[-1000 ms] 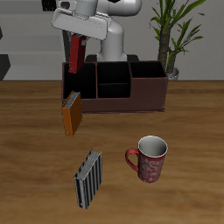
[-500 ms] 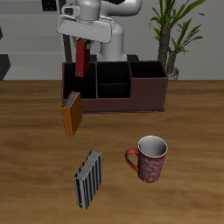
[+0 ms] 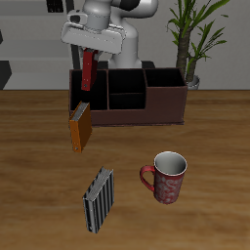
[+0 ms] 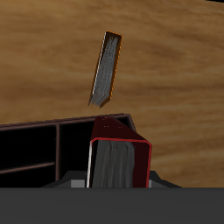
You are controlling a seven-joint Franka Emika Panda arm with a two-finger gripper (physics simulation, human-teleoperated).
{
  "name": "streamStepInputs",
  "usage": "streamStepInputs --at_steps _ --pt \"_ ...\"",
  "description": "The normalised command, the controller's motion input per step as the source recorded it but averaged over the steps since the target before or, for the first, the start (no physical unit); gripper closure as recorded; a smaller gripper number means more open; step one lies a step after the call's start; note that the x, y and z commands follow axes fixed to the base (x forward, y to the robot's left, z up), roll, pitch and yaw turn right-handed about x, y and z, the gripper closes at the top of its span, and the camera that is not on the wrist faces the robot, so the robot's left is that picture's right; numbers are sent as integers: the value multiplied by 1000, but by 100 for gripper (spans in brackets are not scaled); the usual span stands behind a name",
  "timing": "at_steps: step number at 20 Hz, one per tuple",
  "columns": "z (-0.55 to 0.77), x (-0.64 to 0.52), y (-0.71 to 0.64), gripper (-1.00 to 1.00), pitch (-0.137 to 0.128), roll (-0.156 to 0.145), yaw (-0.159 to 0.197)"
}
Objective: Place the red book into the back desk caddy's left compartment
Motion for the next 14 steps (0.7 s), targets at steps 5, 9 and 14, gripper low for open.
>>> streamStepInputs --at_steps 5,9,14 --pt "-191 38 -79 100 28 -15 -21" --pt "-219 12 -28 100 35 -3 -4" --pt "-116 8 13 100 15 1 6"
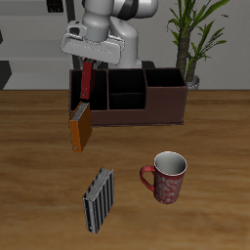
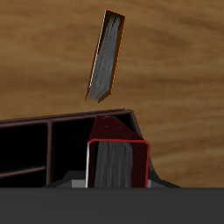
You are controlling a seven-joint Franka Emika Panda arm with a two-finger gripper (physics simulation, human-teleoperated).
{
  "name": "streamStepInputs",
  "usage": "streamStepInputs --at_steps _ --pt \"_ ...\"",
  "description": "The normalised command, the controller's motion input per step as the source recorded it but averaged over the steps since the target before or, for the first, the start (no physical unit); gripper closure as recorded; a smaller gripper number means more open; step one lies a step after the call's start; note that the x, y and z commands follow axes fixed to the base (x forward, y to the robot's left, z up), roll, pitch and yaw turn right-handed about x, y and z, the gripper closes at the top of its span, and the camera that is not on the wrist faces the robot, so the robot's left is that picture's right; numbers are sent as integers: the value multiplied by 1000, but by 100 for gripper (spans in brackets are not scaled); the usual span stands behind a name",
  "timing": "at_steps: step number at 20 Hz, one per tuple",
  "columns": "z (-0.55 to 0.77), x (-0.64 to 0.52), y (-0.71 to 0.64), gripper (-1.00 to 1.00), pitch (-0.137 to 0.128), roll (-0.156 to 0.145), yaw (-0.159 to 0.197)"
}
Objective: Place the red book into the back desk caddy's left compartment
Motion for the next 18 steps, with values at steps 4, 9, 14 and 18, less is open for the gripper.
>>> streamStepInputs --at_steps 4,9,14,18 --pt "-103 -24 40 100 9 6 18" --pt "-95 -17 -14 100 16 9 3" --pt "-110 0 -32 100 14 -1 4" --pt "-56 20 -35 100 4 -8 7"
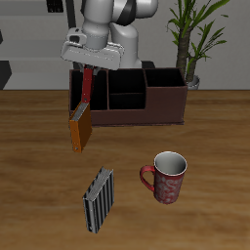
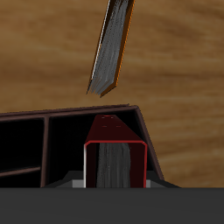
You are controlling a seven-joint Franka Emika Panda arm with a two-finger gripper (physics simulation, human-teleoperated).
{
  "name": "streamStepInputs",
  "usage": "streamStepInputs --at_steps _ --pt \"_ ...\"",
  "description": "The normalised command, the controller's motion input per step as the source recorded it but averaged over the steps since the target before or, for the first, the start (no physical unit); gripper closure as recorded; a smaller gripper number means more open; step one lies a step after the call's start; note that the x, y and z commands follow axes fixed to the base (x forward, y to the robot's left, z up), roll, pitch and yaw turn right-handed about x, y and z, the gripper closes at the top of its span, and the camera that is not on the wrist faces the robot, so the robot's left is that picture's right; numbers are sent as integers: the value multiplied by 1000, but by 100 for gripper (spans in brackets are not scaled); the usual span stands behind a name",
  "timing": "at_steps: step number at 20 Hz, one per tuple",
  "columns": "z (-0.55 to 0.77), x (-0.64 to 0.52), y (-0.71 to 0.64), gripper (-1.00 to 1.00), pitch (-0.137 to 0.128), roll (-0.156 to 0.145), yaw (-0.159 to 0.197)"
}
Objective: Place the red book into the back desk caddy's left compartment
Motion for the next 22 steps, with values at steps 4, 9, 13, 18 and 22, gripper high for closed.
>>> streamStepInputs --at_steps 4,9,13,18,22 --pt "-102 -2 1 100 12 -2 1" --pt "-111 10 0 100 21 7 2" --pt "-93 17 41 100 6 9 11" --pt "-70 26 25 100 12 5 1" --pt "-86 44 -2 100 15 1 5"
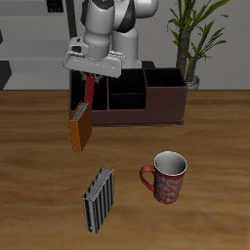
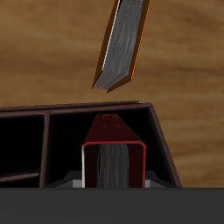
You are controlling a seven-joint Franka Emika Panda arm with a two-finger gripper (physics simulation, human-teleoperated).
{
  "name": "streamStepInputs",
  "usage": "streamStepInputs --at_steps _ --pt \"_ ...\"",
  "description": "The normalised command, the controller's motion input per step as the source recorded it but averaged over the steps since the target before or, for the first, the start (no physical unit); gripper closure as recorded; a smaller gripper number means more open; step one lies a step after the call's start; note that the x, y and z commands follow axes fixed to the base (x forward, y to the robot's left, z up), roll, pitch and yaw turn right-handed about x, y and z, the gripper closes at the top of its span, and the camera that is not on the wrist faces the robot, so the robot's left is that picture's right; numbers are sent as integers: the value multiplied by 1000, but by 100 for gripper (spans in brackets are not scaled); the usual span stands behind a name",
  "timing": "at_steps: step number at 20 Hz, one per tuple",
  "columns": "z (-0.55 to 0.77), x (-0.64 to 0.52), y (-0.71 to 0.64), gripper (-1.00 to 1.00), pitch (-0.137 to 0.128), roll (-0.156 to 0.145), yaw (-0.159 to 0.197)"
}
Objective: Place the red book into the back desk caddy's left compartment
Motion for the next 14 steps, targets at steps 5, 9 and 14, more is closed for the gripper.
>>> streamStepInputs --at_steps 5,9,14 --pt "-109 37 -59 100 26 -13 8" --pt "-240 85 -48 100 74 -3 -7" --pt "-117 27 -35 100 24 -8 3"
